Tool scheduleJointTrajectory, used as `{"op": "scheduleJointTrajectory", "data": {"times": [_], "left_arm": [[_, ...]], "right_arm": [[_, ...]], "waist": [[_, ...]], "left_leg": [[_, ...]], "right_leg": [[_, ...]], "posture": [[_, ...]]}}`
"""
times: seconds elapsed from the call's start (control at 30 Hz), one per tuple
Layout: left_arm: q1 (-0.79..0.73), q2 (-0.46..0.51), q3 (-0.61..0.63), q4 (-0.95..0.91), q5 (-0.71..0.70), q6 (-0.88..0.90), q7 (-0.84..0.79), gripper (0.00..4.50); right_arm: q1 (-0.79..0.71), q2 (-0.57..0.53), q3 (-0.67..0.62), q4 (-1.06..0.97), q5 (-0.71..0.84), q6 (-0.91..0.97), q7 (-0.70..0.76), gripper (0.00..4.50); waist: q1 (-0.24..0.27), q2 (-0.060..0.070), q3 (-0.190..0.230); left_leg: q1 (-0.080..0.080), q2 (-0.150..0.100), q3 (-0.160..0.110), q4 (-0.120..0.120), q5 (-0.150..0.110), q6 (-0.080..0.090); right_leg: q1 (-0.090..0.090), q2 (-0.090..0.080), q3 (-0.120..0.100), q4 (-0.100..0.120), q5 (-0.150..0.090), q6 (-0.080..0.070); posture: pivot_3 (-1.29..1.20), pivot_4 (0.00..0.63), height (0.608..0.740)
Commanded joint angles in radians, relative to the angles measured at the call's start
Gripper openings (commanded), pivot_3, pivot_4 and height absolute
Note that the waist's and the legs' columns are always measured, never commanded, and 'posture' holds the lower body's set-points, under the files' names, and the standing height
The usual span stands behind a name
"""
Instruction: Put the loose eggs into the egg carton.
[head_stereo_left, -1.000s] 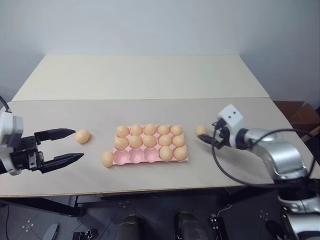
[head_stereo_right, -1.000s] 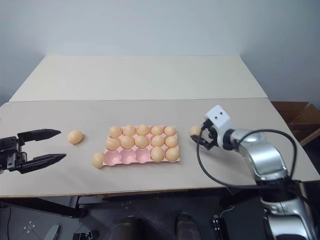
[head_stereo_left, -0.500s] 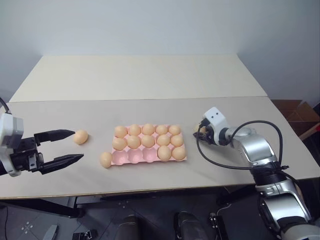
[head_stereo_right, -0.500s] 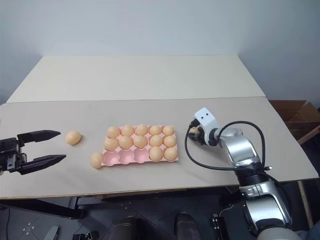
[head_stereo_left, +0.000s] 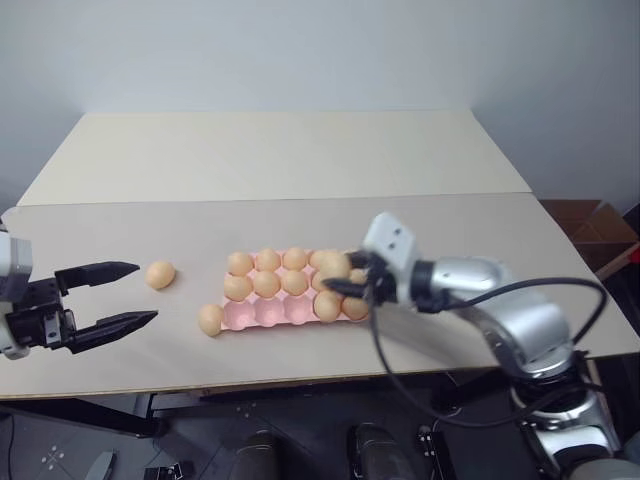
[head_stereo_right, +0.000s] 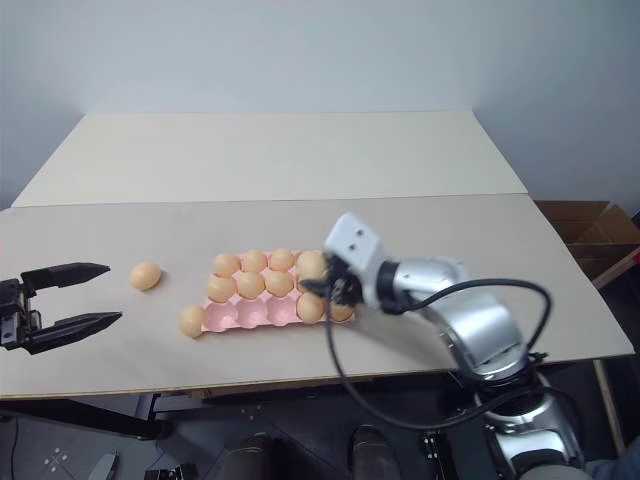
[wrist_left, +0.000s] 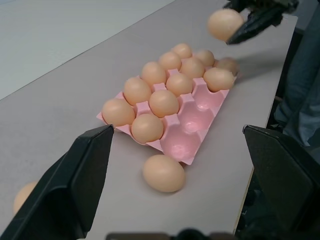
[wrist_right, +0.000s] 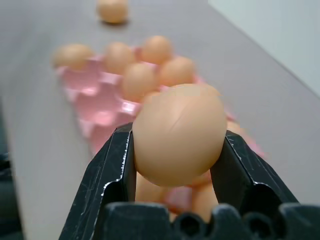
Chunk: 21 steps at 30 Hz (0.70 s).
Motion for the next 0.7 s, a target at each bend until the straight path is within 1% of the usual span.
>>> {"op": "scheduleJointTrajectory", "data": {"times": [0.03,0.17,0.27,0.4,0.43,0.5,0.6,0.7], "left_arm": [[-0.003,0.010,0.036,-0.024,-0.005,-0.011,0.005,4.50],[0.004,0.008,0.045,-0.031,-0.007,-0.008,0.009,4.50],[0.010,0.006,0.051,-0.038,-0.010,-0.007,0.013,4.50],[0.016,0.001,0.053,-0.044,-0.012,-0.006,0.017,4.50],[0.016,0.001,0.052,-0.045,-0.013,-0.006,0.017,4.50],[0.016,-0.001,0.049,-0.046,-0.013,-0.007,0.019,4.50],[0.015,-0.003,0.045,-0.046,-0.015,-0.006,0.021,4.50],[0.022,-0.006,0.045,-0.040,-0.011,-0.009,0.017,4.50]], "right_arm": [[-0.014,0.055,0.090,0.033,-0.052,-0.020,-0.056,1.94],[-0.025,0.083,0.168,0.081,-0.105,-0.050,-0.073,1.94],[-0.036,0.095,0.183,0.113,-0.133,-0.055,-0.083,2.89],[-0.053,0.105,0.130,0.101,-0.124,-0.038,-0.085,4.28],[-0.057,0.101,0.113,0.089,-0.115,-0.030,-0.078,4.44],[-0.060,0.085,0.074,0.059,-0.093,-0.018,-0.063,4.44],[-0.053,0.037,-0.035,-0.011,-0.027,0.020,-0.029,4.44],[-0.009,-0.057,-0.175,-0.058,0.044,0.017,0.034,4.44]], "waist": [[0.000,0.000,0.000],[0.004,0.000,0.000],[0.003,0.000,0.000],[0.003,-0.001,0.000],[0.003,-0.001,0.000],[0.004,-0.001,0.000],[0.007,-0.001,0.000],[0.007,-0.001,-0.001]], "left_leg": [[0.000,0.000,0.000,0.000,0.000,0.000],[-0.001,-0.001,0.000,0.000,0.000,0.000],[-0.001,-0.001,0.001,0.000,0.000,0.000],[-0.001,0.000,0.000,0.000,0.000,0.000],[-0.001,0.000,0.000,0.000,0.000,0.000],[-0.001,0.000,0.000,0.000,0.000,0.000],[-0.002,-0.001,0.000,0.000,0.000,0.000],[-0.001,-0.001,0.000,0.000,0.000,0.000]], "right_leg": [[0.000,0.000,0.000,0.000,0.000,0.000],[0.000,-0.001,0.000,0.000,0.000,0.000],[-0.001,-0.001,0.000,0.000,0.000,0.000],[-0.001,0.000,0.000,0.000,0.000,0.000],[-0.001,0.000,0.000,0.000,0.000,-0.001],[-0.001,0.000,0.000,0.000,0.000,0.000],[-0.001,-0.001,-0.001,0.000,0.000,0.000],[0.000,-0.001,-0.001,-0.001,0.000,0.000]], "posture": [[0.00,0.150,0.740],[0.00,0.150,0.740],[0.00,0.150,0.740],[0.00,0.150,0.740],[0.00,0.150,0.740],[0.00,0.150,0.740],[0.00,0.150,0.740],[0.00,0.150,0.740]]}}
